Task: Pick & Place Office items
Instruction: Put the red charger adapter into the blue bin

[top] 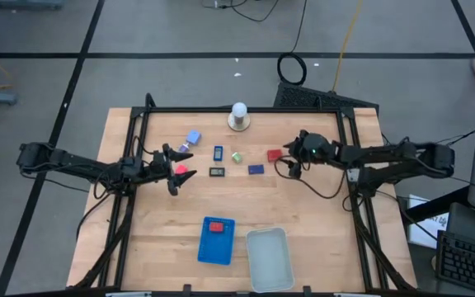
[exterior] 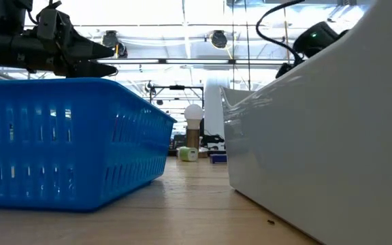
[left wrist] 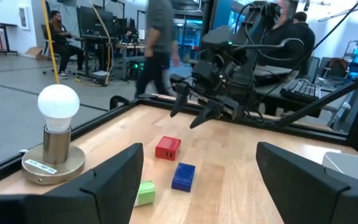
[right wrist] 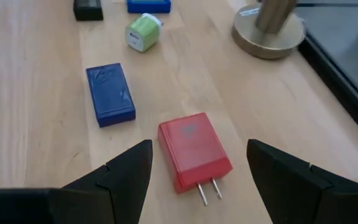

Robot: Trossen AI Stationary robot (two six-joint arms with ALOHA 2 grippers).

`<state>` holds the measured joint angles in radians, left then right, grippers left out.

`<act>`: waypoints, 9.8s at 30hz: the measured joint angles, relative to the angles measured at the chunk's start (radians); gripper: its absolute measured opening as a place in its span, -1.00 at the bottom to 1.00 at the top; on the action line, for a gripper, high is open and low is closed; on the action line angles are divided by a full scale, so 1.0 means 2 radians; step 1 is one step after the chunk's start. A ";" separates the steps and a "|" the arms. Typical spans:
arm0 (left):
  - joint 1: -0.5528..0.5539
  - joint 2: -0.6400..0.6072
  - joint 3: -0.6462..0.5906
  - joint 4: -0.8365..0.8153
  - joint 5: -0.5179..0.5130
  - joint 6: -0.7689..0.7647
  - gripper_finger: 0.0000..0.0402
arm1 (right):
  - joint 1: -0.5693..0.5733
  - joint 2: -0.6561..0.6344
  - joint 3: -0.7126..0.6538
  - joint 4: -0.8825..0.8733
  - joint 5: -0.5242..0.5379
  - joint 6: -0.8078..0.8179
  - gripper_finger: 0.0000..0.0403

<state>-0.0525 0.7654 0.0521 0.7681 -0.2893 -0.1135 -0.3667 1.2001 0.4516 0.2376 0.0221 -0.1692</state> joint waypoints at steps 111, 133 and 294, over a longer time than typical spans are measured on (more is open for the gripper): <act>-0.009 0.426 0.371 -0.005 0.014 -0.234 0.48 | 0.321 0.061 0.130 0.043 0.346 -0.180 0.08; -0.015 0.449 0.390 -0.016 0.016 -0.247 0.48 | 0.331 0.061 0.130 0.070 0.369 -0.204 0.08; -0.282 0.455 0.277 -0.112 0.002 -0.359 0.10 | 0.400 -0.158 0.131 -0.125 0.366 0.010 0.71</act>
<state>-0.6155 1.6764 0.6056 0.5444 -0.2853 -0.8318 0.4337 0.8848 0.7128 -0.0116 0.7542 -0.1501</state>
